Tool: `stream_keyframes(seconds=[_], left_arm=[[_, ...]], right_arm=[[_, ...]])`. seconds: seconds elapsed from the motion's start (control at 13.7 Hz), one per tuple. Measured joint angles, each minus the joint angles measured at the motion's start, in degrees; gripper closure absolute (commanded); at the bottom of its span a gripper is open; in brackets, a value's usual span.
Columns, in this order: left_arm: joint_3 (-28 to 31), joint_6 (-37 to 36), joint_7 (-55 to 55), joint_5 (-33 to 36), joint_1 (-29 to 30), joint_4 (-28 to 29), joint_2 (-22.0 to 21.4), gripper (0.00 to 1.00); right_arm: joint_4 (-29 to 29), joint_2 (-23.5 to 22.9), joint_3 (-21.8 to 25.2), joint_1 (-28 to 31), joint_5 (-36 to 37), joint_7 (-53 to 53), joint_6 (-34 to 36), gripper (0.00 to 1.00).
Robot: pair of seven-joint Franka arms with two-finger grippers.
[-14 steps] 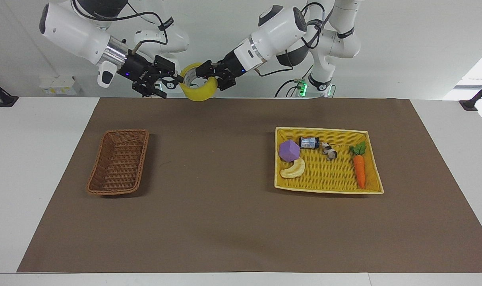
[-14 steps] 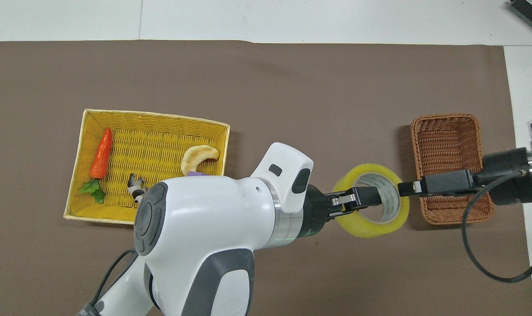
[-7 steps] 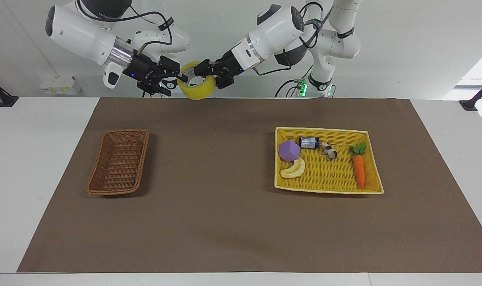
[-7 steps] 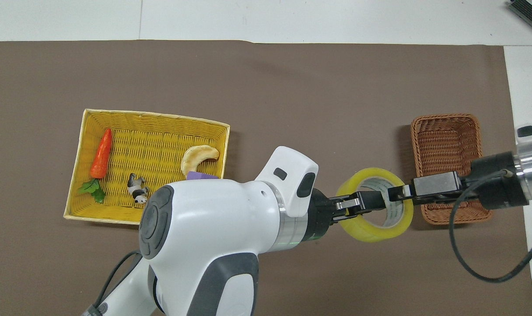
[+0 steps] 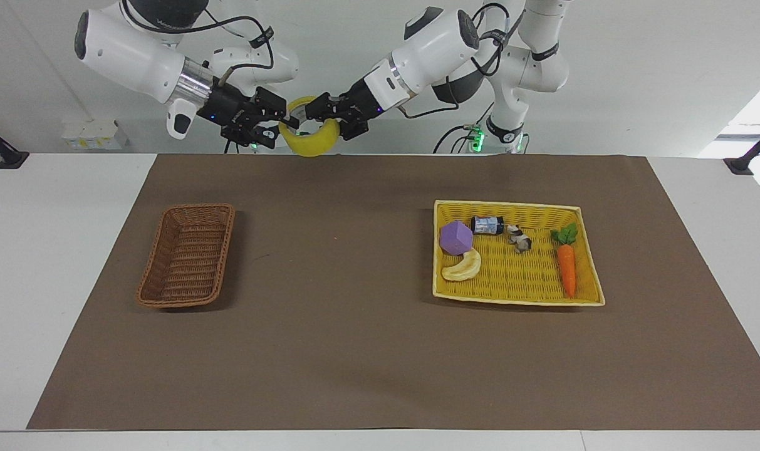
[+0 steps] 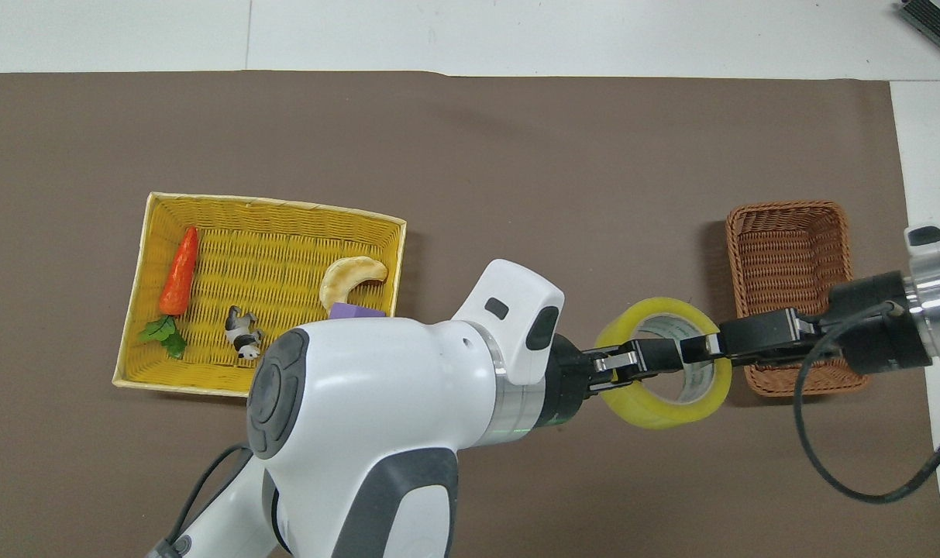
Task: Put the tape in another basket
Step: 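Carry the tape to the right gripper while the right gripper grasps it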
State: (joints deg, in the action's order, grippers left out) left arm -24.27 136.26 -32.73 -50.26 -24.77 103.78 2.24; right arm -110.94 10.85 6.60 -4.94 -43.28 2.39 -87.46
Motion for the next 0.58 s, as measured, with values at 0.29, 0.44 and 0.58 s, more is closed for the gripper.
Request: stream_keyframes(seconds=[0.29, 0.44, 0.58], left_arm=[[-0.1, 0.1, 0.0, 0.0, -0.6, -0.5, 0.2, 0.01], [-0.1, 0.1, 0.1, 0.0, -0.6, -1.1, 0.1, 0.00], [-0.1, 0.2, -0.4, 0.0, -0.7, -1.8, -0.1, 0.00]], right_arm=[[-0.3, 0.4, -0.2, -0.4, 0.5, -2.1, 0.7, 1.00], [-0.3, 0.4, -0.2, -0.4, 0.9, -2.2, 0.7, 1.00], [0.1, 0.4, -0.2, -0.4, 1.7, -2.2, 0.7, 1.00]])
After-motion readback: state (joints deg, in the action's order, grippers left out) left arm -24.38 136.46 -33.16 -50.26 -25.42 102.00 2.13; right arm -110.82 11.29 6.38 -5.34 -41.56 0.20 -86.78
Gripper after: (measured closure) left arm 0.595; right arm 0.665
